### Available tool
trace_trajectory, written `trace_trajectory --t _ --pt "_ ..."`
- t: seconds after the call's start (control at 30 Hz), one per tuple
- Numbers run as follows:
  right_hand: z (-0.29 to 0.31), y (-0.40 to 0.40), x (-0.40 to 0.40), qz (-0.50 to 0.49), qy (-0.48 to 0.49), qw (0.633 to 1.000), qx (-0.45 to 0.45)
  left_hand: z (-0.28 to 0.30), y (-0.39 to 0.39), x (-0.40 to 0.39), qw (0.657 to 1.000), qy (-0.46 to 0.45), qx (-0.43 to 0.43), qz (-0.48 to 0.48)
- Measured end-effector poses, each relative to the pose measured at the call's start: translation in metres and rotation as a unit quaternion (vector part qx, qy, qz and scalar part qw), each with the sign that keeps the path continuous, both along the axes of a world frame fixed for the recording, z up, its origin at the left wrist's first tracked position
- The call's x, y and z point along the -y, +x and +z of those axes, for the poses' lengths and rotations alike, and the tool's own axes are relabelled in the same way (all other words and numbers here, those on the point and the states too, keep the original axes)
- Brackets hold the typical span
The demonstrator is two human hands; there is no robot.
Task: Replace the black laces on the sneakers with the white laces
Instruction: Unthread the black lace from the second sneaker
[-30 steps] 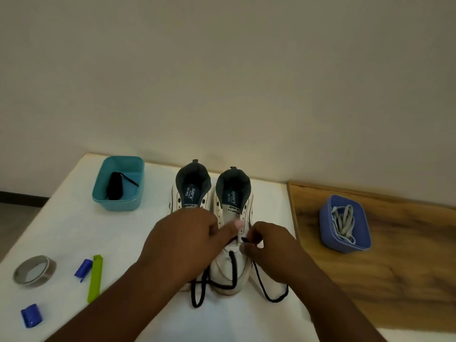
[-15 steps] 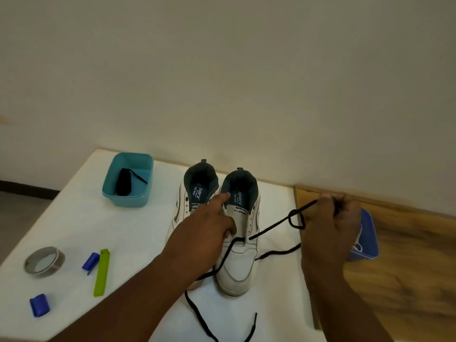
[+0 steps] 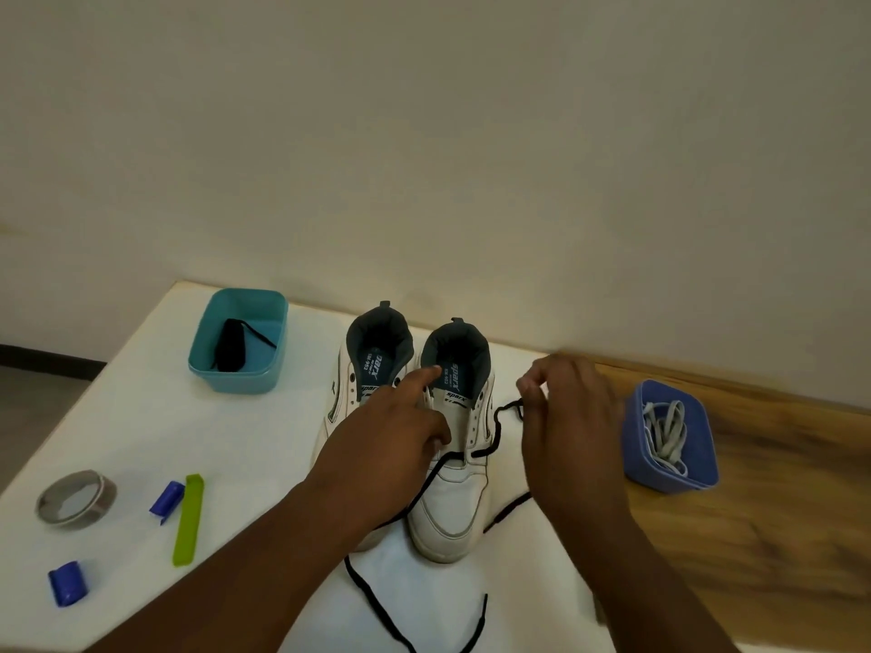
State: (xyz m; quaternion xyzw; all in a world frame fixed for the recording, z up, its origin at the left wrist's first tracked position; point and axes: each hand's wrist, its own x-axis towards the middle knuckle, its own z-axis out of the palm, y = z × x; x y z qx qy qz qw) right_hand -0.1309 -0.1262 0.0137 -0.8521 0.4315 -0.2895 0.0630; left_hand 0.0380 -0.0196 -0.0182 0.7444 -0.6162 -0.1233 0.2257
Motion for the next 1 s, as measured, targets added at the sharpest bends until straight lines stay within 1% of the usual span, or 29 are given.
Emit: trace_trajectory --t 0.03,0.07,0.1,0.13,0.17,0.2,0.23,0.27,0.3,0.33,0.37,0.4,0.43,0.47,0.5,0.53,0.57,0.6,0.63,0.67,0.7,0.73,0.8,0.87,0.9,0.93,1.0 --pt "0.004 -0.002 0.002 0.007 -0.004 1.000 0.003 0.000 0.000 0.000 1.000 -0.005 0.000 -0.002" --pt "0.004 -0.003 0.003 0.029 0.012 0.999 -0.029 -0.001 0.001 0.000 1.000 -0.006 0.001 -0.004" --pt "0.000 -0.002 0.000 0.055 0.051 0.994 -0.084 -0.001 0.001 -0.001 1.000 -0.004 0.002 -0.005" --pt "-0.006 -0.002 -0.004 0.072 0.110 0.980 -0.151 -0.001 0.001 -0.001 1.000 0.000 0.002 -0.005" --pt "-0.014 -0.002 -0.009 0.083 0.167 0.963 -0.196 -0.001 0.001 -0.001 1.000 0.004 0.002 -0.004" --pt "-0.023 -0.003 -0.010 0.092 0.204 0.950 -0.219 -0.001 0.001 -0.001 1.000 0.005 0.002 -0.005" --pt "-0.030 -0.005 -0.010 0.100 0.217 0.943 -0.232 0.000 0.000 -0.001 1.000 0.004 0.002 -0.006" --pt "-0.033 -0.005 -0.008 0.107 0.206 0.946 -0.225 0.000 0.000 -0.001 1.000 0.001 0.003 -0.006" --pt "-0.035 -0.005 -0.006 0.101 0.185 0.958 -0.193 0.000 0.000 -0.001 1.000 -0.001 0.002 -0.004" --pt "-0.034 -0.005 -0.004 0.074 0.152 0.979 -0.110 -0.001 0.000 -0.001 1.000 -0.003 -0.001 0.000" --pt "-0.027 -0.003 -0.004 0.023 0.121 0.992 0.017 -0.001 0.000 -0.001 1.000 -0.003 -0.006 0.004" --pt "-0.017 -0.001 -0.005 -0.027 0.087 0.983 0.162 -0.001 0.000 -0.001 1.000 0.000 -0.009 0.004" --pt "-0.004 0.001 -0.005 -0.054 0.044 0.954 0.291 -0.002 0.000 0.000 1.000 0.003 -0.011 0.002" --pt "0.006 0.002 -0.005 -0.059 0.008 0.922 0.382 -0.002 0.000 0.000 1.000 0.003 -0.012 0.000" --pt "0.013 0.002 -0.004 -0.054 -0.014 0.902 0.427 -0.002 0.001 0.000 1.000 0.003 -0.011 -0.001" --pt "0.016 0.003 -0.004 -0.048 -0.010 0.902 0.429 -0.002 0.001 0.000 1.000 0.003 -0.009 -0.001" --pt "0.014 0.005 -0.005 -0.040 0.014 0.920 0.390 -0.002 0.001 0.000 1.000 0.003 -0.006 -0.002" --pt "0.009 0.005 -0.006 -0.026 0.036 0.952 0.304 -0.002 0.000 -0.001 1.000 0.003 -0.002 -0.002" --pt "-0.001 0.004 -0.007 0.002 0.053 0.983 0.177 -0.002 0.000 -0.001 1.000 0.002 0.000 -0.002" --pt "-0.012 0.002 -0.009 0.031 0.065 0.997 0.039 -0.001 -0.001 -0.002 1.000 0.001 0.001 -0.004" --pt "-0.020 0.001 -0.012 0.053 0.086 0.991 -0.084 -0.001 -0.001 -0.001 1.000 0.001 0.004 -0.005" --pt "-0.026 0.001 -0.013 0.062 0.124 0.977 -0.163 0.000 -0.001 -0.001 1.000 0.002 0.007 -0.006" --pt "-0.024 -0.001 -0.012 0.047 0.185 0.953 -0.236 0.001 -0.001 0.000 1.000 0.002 0.010 -0.003" --pt "-0.021 -0.003 -0.009 0.032 0.176 0.938 -0.296 -0.001 -0.001 0.000 1.000 0.000 0.009 -0.001" --pt "-0.021 -0.004 -0.007 0.024 0.172 0.934 -0.311 -0.002 0.000 0.000 1.000 0.000 0.007 0.000" --pt "-0.020 -0.004 -0.008 0.022 0.171 0.936 -0.308 -0.003 0.000 -0.001 1.000 -0.001 0.005 -0.001" --pt "-0.023 -0.003 -0.010 0.035 0.184 0.943 -0.274 -0.003 0.000 -0.001 1.000 -0.003 0.003 -0.001"
